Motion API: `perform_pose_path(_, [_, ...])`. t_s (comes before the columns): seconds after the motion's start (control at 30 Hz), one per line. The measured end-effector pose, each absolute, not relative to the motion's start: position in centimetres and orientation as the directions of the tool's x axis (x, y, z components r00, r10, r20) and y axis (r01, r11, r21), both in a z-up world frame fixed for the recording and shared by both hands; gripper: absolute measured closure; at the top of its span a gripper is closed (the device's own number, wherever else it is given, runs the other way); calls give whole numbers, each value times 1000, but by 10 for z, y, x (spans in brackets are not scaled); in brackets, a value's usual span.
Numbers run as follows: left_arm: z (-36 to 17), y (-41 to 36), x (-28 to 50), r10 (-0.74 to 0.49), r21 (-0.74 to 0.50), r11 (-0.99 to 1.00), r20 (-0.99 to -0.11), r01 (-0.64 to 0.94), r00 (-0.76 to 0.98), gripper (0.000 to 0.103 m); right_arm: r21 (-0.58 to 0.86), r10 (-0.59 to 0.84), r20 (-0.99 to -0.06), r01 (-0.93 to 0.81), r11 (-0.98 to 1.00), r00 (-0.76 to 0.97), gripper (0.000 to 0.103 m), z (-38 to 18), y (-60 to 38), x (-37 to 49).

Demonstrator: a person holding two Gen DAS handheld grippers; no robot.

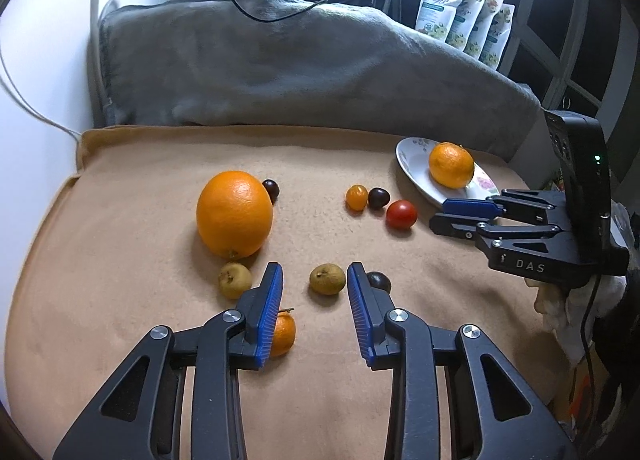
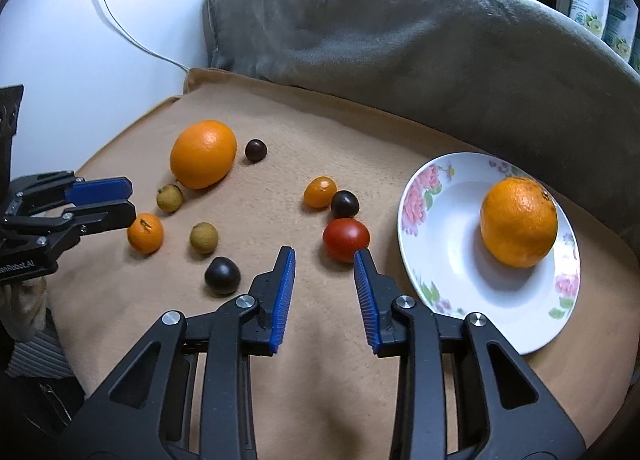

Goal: Organize fruits
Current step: 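Grasp the red cherry tomato with the right gripper while the left grasps the brown fruit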

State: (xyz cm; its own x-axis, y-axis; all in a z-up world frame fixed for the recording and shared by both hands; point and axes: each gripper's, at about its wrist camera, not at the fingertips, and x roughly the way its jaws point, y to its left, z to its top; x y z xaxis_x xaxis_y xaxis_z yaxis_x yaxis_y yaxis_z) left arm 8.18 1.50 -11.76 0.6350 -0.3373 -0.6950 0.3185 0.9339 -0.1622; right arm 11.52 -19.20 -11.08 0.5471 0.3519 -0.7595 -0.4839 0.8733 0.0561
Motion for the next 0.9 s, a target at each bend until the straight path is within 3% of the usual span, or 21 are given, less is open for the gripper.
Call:
perform_pose_path(0.33, [-130,-9,103,-330,-116,920,-745,375,580,76,36,346,-770,-506,862,536,71,-115,-185,122])
perform_pose_path(0.63, [-131,-21,112,-327,-70,890,-786,450,524,76,-75,285,-818,-584,808,500,74,-116,-173,139])
perform_pose_path(0.9, [-137,-21,122,-338,-99,867,-837,488,430,76,-114,258,-863,-665,738,434,74,-127,-161,153])
